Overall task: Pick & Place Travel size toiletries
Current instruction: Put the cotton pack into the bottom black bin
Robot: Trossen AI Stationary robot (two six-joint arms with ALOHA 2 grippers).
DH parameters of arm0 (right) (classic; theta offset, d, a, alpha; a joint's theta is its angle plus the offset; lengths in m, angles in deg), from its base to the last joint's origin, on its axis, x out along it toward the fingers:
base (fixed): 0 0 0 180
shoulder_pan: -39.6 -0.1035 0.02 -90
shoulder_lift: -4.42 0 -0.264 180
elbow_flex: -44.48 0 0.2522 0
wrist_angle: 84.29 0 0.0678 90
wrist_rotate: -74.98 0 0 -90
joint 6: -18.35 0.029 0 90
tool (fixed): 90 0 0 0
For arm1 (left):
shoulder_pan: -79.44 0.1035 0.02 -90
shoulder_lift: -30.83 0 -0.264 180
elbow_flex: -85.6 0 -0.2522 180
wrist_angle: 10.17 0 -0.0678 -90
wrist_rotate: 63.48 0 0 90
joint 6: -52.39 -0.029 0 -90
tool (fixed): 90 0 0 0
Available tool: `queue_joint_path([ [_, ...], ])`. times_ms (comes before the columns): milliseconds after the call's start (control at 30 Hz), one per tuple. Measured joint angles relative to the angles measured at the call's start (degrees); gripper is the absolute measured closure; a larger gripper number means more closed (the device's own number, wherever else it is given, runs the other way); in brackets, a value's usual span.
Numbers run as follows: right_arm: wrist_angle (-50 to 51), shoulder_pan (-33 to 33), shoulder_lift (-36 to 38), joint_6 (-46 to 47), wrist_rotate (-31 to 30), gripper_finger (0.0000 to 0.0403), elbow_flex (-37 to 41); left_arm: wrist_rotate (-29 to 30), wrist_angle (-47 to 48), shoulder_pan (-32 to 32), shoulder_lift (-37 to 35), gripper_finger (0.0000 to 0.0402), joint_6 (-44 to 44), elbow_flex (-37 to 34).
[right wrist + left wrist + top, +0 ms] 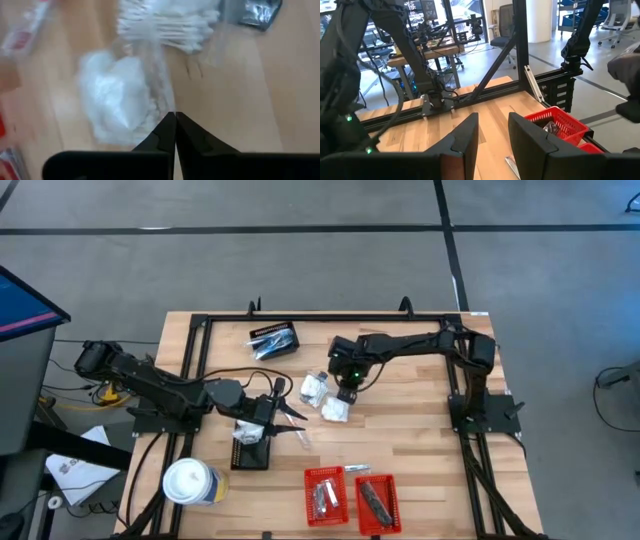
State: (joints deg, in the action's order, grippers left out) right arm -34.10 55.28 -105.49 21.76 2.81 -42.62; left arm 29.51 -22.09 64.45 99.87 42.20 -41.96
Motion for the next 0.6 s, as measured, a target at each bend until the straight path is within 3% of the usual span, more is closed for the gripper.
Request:
queue_joint_path([
  [600, -6.7, -16.3, 16.3, -14.9, 3.4, 0.0402, -0.4, 0.0, 0.4, -0.9, 0.0, 0.0302, 0.0, 0.0],
])
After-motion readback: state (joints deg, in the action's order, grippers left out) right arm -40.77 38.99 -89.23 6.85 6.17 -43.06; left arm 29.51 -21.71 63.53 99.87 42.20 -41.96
